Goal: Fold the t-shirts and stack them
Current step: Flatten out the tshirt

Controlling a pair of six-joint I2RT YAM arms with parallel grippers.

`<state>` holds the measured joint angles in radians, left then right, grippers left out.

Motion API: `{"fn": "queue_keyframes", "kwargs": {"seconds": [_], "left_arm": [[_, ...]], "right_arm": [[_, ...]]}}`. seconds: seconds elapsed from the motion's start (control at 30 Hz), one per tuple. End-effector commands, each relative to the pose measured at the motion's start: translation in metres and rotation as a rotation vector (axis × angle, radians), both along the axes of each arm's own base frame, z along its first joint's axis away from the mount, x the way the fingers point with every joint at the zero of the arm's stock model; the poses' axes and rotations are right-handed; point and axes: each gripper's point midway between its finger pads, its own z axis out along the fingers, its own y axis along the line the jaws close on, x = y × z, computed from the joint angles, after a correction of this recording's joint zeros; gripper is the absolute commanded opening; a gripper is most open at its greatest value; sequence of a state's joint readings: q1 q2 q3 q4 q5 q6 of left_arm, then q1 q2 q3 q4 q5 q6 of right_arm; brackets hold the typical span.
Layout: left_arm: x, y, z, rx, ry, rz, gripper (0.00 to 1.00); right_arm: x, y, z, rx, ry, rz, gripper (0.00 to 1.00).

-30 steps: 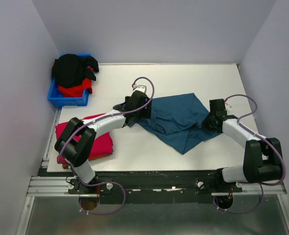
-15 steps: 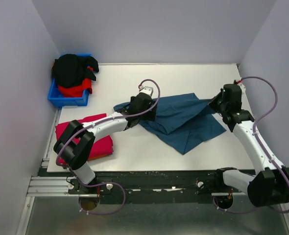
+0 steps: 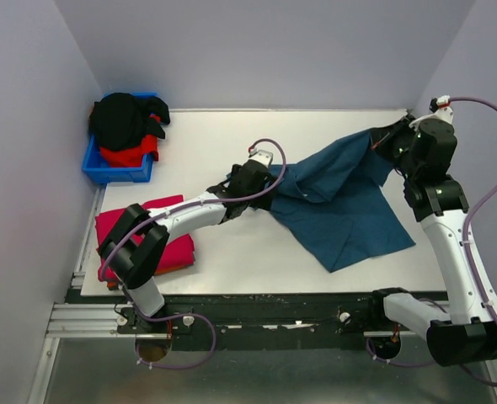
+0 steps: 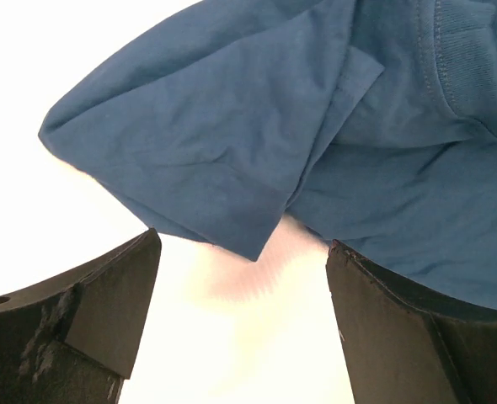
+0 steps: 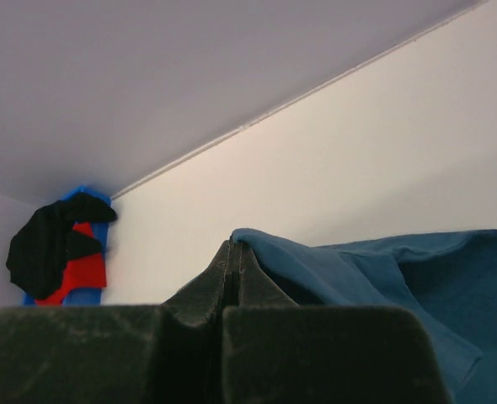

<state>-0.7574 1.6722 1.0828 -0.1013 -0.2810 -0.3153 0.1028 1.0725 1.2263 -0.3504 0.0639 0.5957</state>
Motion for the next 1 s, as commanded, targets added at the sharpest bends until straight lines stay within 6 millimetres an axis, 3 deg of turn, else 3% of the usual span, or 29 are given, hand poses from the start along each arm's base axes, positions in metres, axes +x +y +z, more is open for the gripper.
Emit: {"fn": "queue_keyframes", "kwargs": {"seconds": [0.0,0.3,0.4,0.47,0.53,0.6,0.63,0.7,0.8,0.97], "left_arm": [[0.012,-0.008,-0.007,0.068,-0.024,-0.011,0.92],[0.029,-0.028,-0.033,0.156,0.013,-0.034,0.93],[0.038,-0.029,-0.045,0.197,0.037,0.0,0.86],[0.044,-0.036,-0.051,0.21,0.057,-0.005,0.74],[0.052,-0.038,-0.057,0.236,0.079,0.006,0.44],[0.063,-0.025,-0.056,0.274,0.096,0.081,0.12],[0.068,-0.018,-0.049,0.279,0.087,0.117,0.0],[0.076,-0.008,-0.022,0.249,0.038,0.158,0.0],[0.081,0.001,0.045,0.145,-0.057,0.182,0.0],[0.069,0.035,0.129,0.088,-0.126,0.264,0.0]], "right_arm": [[0.002,0.008,-0.016,-0.007,0.053,0.049,0.0],[0.004,0.005,-0.024,-0.007,0.07,0.031,0.01],[0.003,0.002,-0.016,-0.008,0.058,0.013,0.01],[0.002,-0.001,-0.009,-0.004,0.05,-0.004,0.01],[0.001,-0.006,0.0,-0.006,0.039,-0.028,0.01],[0.0,-0.015,0.01,-0.01,0.034,-0.068,0.01],[0.0,-0.019,0.014,-0.014,0.035,-0.09,0.01],[-0.001,-0.028,0.022,-0.018,0.032,-0.135,0.01],[0.0,-0.038,0.041,-0.01,0.012,-0.175,0.01],[-0.008,-0.051,0.11,0.009,-0.076,-0.202,0.01]]}}
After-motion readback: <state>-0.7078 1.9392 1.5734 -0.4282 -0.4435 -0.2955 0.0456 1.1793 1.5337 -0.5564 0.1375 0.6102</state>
